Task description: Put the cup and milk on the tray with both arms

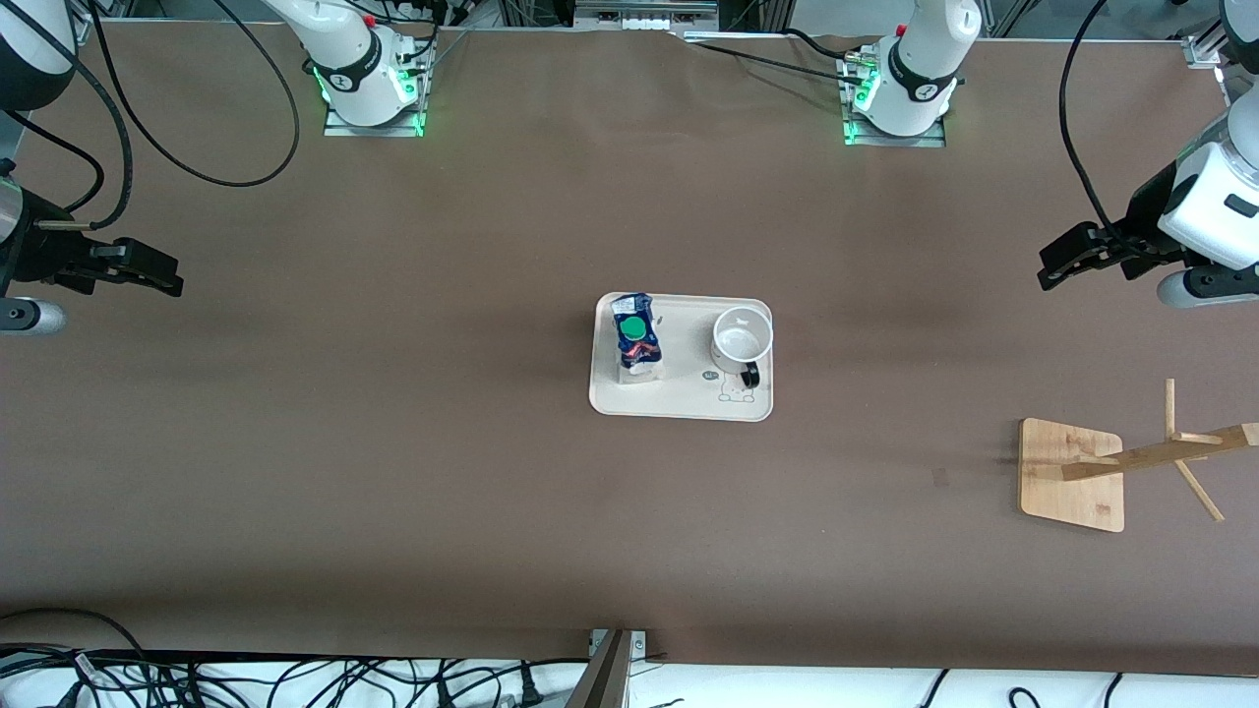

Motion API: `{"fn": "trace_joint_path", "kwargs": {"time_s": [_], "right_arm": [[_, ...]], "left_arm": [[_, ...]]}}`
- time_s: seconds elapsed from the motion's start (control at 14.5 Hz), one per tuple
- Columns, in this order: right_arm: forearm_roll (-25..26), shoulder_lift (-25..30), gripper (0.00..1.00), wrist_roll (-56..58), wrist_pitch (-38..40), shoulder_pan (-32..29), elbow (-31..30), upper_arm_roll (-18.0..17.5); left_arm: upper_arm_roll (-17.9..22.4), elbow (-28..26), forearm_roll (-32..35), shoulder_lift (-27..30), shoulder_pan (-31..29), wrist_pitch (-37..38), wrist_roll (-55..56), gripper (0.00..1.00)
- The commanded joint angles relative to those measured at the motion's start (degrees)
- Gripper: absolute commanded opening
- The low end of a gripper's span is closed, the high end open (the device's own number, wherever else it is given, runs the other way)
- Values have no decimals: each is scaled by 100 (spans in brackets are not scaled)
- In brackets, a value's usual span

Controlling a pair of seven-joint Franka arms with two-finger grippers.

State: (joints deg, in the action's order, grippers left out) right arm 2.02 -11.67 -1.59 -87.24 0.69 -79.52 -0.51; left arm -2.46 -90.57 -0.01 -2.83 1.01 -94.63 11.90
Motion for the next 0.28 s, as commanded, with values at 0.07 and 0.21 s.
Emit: {"fn": "trace_joint_path", "kwargs": {"time_s": [0.07,0.21], "right_arm": [[-8,-63,100,97,101,10,156,7],[-8,-63,100,106,101,1,156,7]], "left_arm": [[9,171,97,-86,39,41,-100,100],[0,171,97,-86,48,58,-57,100]]}}
